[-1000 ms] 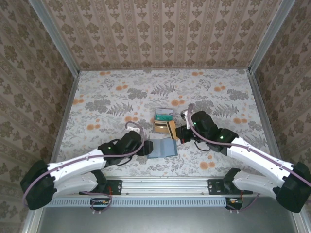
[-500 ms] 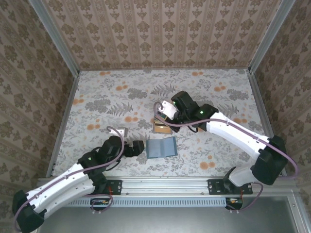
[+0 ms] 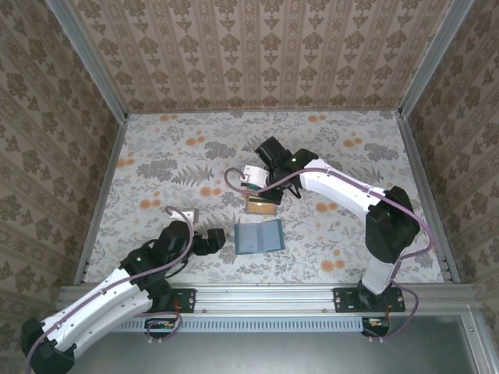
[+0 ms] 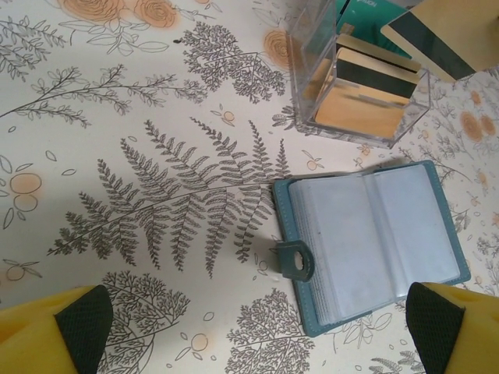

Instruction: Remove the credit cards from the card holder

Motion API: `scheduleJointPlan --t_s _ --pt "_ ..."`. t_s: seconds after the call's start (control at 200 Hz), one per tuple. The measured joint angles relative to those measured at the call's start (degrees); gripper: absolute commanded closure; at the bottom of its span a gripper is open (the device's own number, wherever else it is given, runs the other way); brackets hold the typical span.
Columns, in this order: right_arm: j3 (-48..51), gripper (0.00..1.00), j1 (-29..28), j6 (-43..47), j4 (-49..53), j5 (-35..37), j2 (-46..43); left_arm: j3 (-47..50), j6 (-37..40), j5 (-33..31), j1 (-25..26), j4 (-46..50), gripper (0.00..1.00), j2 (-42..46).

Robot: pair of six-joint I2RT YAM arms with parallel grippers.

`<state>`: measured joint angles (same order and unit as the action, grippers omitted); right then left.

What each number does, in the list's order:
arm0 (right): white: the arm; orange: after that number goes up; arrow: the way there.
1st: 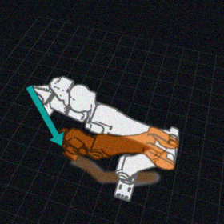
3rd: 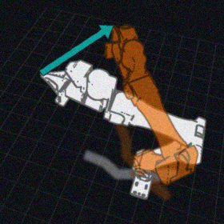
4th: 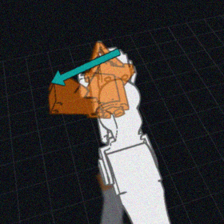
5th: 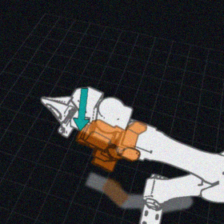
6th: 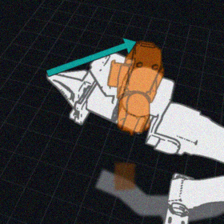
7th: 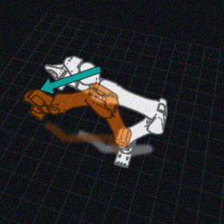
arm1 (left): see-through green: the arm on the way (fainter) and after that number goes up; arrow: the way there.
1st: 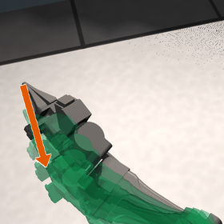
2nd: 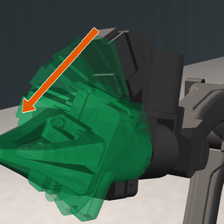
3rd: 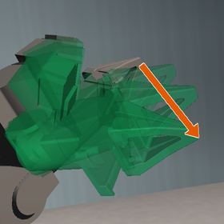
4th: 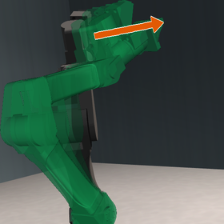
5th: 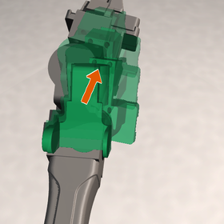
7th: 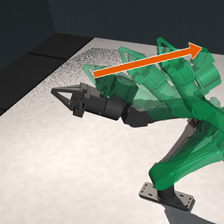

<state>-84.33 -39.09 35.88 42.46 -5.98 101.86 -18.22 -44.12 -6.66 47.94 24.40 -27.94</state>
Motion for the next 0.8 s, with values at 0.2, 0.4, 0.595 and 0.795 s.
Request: scheduleJointPlan --t_s 0.2,0.4,0.595,0.795 --pt "-1.31 1.00 0.96 0.48 1.75 -0.57 3.54 0.61 0.46 0.87 -1.53 0.55 0.00 1.53" --pt "-1.36 1.00 1.66 1.16 2.62 -0.92 4.63 1.01 0.66 1.99 -3.13 0.66 0.00 1.92" --pt "-2.21 0.94 1.79 1.44 3.06 -2.01 6.97 1.01 0.90 3.04 -4.37 0.74 0.00 1.92" --pt "-3.15 0.63 1.84 0.76 3.08 -2.14 8.13 1.03 0.92 3.89 -4.94 0.76 0.00 1.92"
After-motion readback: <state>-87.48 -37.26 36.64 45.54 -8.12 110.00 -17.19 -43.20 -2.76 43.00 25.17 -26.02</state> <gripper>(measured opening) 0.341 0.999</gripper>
